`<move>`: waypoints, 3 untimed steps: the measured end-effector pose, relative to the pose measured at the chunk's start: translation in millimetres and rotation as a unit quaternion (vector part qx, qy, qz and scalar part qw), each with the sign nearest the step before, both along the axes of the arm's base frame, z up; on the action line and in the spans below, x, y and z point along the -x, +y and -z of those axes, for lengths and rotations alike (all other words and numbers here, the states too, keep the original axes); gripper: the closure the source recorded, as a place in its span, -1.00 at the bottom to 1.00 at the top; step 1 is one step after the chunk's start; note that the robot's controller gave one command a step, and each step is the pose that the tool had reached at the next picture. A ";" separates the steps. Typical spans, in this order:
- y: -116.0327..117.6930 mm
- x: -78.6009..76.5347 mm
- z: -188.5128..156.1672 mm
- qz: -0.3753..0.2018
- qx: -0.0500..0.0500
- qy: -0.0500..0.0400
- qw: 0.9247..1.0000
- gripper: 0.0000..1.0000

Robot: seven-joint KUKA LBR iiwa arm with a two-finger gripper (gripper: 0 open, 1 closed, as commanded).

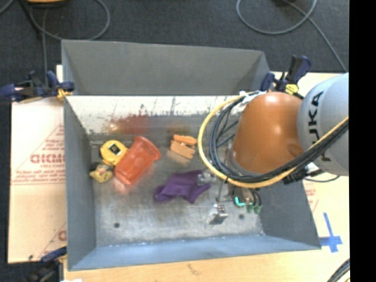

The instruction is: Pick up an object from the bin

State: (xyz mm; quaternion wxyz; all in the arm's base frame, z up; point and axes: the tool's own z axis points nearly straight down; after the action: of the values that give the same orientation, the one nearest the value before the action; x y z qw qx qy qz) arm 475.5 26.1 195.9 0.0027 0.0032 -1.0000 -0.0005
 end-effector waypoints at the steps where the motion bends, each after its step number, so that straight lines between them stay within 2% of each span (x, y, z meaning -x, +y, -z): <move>1: 0.0 0.0 -0.1 0.000 0.000 0.000 1.000 -1.00; 2: 4.8 -70.6 95.9 -0.046 0.001 -0.003 0.999 -1.00; 3: 9.1 -81.0 66.9 -0.051 0.001 -0.002 0.999 -1.00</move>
Offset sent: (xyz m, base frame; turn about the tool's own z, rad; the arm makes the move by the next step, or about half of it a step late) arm 0.0920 0.0047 -0.1259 -0.1331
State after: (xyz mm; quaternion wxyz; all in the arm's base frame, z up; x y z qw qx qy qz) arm 556.5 35.3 129.0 0.0008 0.0541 -0.9985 0.0006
